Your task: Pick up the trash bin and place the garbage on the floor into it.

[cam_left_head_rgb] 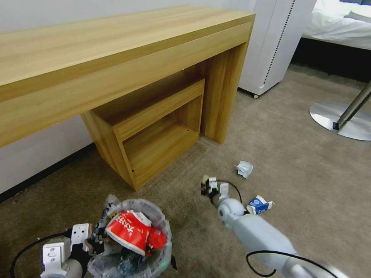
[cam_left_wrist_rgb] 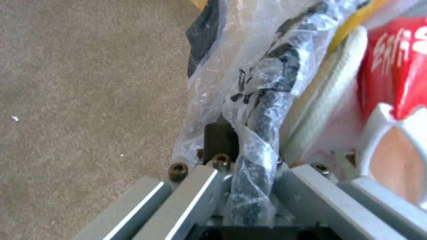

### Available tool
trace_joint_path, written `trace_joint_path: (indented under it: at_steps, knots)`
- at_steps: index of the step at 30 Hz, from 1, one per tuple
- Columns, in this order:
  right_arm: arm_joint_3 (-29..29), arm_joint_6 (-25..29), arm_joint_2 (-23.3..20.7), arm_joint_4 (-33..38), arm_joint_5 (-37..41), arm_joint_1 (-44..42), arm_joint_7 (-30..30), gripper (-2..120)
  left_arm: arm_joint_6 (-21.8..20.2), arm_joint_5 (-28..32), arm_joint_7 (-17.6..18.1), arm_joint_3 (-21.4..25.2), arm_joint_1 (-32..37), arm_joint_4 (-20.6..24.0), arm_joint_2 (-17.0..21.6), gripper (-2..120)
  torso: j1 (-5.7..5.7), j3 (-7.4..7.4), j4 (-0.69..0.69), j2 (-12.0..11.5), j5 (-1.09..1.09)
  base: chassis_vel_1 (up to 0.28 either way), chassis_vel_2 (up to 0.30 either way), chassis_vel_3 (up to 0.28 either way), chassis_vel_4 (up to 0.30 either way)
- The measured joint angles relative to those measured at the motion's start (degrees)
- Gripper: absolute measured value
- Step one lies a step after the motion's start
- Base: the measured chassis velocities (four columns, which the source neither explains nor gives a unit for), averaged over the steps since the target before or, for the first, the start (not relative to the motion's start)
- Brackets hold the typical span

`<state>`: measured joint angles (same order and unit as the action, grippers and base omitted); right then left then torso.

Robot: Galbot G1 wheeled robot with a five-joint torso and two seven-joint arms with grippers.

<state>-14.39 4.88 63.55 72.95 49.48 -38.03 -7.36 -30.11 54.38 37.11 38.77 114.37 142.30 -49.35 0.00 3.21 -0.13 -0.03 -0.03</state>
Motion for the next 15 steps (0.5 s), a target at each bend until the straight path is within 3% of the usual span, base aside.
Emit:
trace_joint_path:
  at_steps: [2,4,6,8,11,12,13,15]
  knots:
    - [0.0,1.0,-0.9,1.7,0.9,0.3,-1.6,0,0.0,0.0,0.1,-0.1,-0.1,0.0,0.0,0,0.0,0.0,0.0,0.0,0.01,0.0,0.0,0.0,0.0]
    - [-0.7,3.6,-4.4,8.3,5.4,1.5,-8.3,0,0.0,-0.3,0.1,-0.5,0.0,0.0,-0.3,0,0.0,0.0,0.0,0.0,0.01,0.0,0.0,0.0,0.0]
    - [-1.1,4.1,-5.3,9.9,6.5,2.0,-10.4,0,0.0,-0.3,0.1,-0.5,0.0,0.0,-0.3,0,0.0,0.0,0.01,0.0,0.01,0.0,0.0,0.0,0.0]
    - [-5.2,4.8,-8.5,16.6,10.1,4.3,-18.3,0,0.0,-0.2,0.1,-0.4,-0.2,0.0,-0.2,0,0.0,0.0,0.0,0.0,0.02,0.0,0.0,0.0,0.0]
    - [-5.6,4.8,-8.7,17.0,10.4,4.5,-18.7,0,0.0,-0.2,0.1,-0.3,-0.2,0.0,-0.1,0,0.0,0.0,0.0,0.0,0.02,0.0,0.0,0.0,0.0]
    - [-10.2,4.8,-10.1,20.6,12.2,6.4,-22.0,0,0.0,0.0,0.1,-0.3,-0.2,0.0,0.0,0,0.0,0.0,0.0,0.0,0.02,0.0,0.0,0.0,0.0]
    - [-19.3,4.5,-10.6,25.0,14.5,10.5,-23.4,0,0.0,0.8,0.4,-0.2,-0.8,-0.4,0.3,0,0.0,0.0,0.0,0.0,0.0,0.0,0.0,0.0,0.0]
    - [-25.5,3.8,-9.6,27.3,16.6,13.1,-21.4,0,-0.1,1.1,0.8,-0.2,-0.9,-0.6,0.6,0,0.0,0.0,0.01,0.0,0.01,0.0,0.0,0.0,0.0]
